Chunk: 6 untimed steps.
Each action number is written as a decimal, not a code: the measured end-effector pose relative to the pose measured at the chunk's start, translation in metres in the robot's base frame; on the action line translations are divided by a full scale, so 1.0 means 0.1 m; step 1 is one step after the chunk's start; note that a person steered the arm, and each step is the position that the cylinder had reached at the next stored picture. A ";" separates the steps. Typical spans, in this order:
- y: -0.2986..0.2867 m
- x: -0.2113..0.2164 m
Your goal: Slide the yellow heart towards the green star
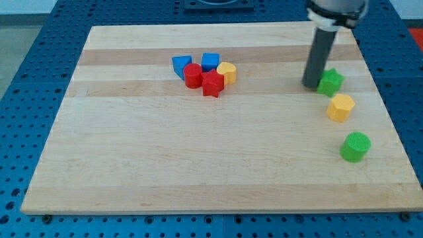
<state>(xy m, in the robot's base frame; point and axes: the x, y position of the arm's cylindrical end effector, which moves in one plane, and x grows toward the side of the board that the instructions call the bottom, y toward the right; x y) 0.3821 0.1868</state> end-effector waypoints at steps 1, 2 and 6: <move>-0.07 0.00; -0.69 -0.21; -2.05 -0.20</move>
